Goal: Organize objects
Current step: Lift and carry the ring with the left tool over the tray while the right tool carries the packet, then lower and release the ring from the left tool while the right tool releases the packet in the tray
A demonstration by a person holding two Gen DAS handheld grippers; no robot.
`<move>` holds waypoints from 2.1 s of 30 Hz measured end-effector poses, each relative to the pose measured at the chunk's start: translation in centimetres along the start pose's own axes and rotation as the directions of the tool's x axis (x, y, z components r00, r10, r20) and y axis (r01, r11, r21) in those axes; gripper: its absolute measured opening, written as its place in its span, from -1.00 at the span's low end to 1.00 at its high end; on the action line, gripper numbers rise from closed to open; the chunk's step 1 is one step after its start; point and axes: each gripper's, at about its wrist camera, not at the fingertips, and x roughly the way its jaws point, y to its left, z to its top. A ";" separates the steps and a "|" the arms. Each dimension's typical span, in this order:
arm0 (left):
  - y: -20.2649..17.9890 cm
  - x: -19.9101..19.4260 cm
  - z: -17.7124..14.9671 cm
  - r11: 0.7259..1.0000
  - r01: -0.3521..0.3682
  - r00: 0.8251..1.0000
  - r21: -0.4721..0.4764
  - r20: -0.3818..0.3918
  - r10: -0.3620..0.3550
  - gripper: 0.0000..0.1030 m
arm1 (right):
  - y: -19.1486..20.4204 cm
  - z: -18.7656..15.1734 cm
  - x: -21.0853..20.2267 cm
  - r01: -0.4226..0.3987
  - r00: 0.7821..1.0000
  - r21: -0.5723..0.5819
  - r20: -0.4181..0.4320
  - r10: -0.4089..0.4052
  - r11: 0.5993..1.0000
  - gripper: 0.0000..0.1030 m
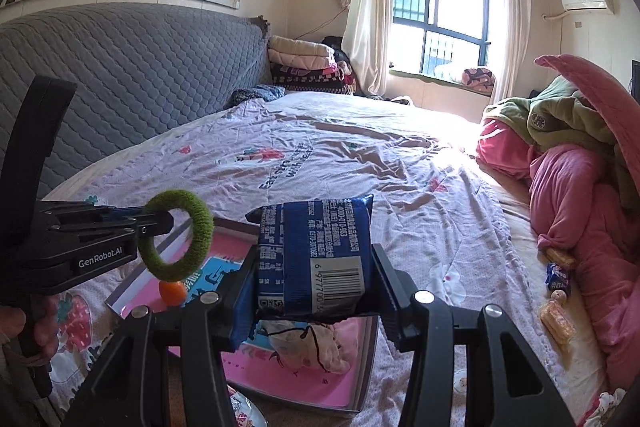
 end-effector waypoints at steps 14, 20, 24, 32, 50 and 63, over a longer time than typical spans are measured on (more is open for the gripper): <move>-0.8 4.1 -3.5 1.000 -0.008 0.995 0.014 -0.097 0.009 -0.73 | -0.1 -3.8 4.5 -0.002 0.989 0.001 -0.148 0.002 1.000 0.00; -1.3 5.2 -4.2 1.000 0.001 0.991 0.027 -0.137 0.002 -0.72 | -0.1 -4.5 5.2 -0.006 0.983 -0.005 -0.184 0.005 1.000 0.00; -1.6 6.0 -4.7 0.999 0.008 0.986 0.031 -0.168 -0.003 -0.72 | 0.1 -4.9 5.5 -0.011 0.978 -0.016 -0.211 0.007 1.000 0.00; -1.9 7.0 -5.2 0.999 0.000 0.979 0.047 -0.201 0.009 -0.72 | 0.3 -5.9 6.6 -0.018 0.963 -0.027 -0.271 0.010 0.999 0.00; -0.8 9.4 -4.8 1.000 -0.029 0.973 0.004 -0.229 0.029 -0.71 | 0.0 -7.4 9.0 -0.010 0.959 0.001 -0.282 0.010 1.000 0.01; -1.2 9.8 -5.0 0.999 -0.037 0.969 0.019 -0.246 0.040 -0.70 | 0.7 -8.0 9.7 -0.032 0.948 -0.003 -0.316 0.030 0.999 0.01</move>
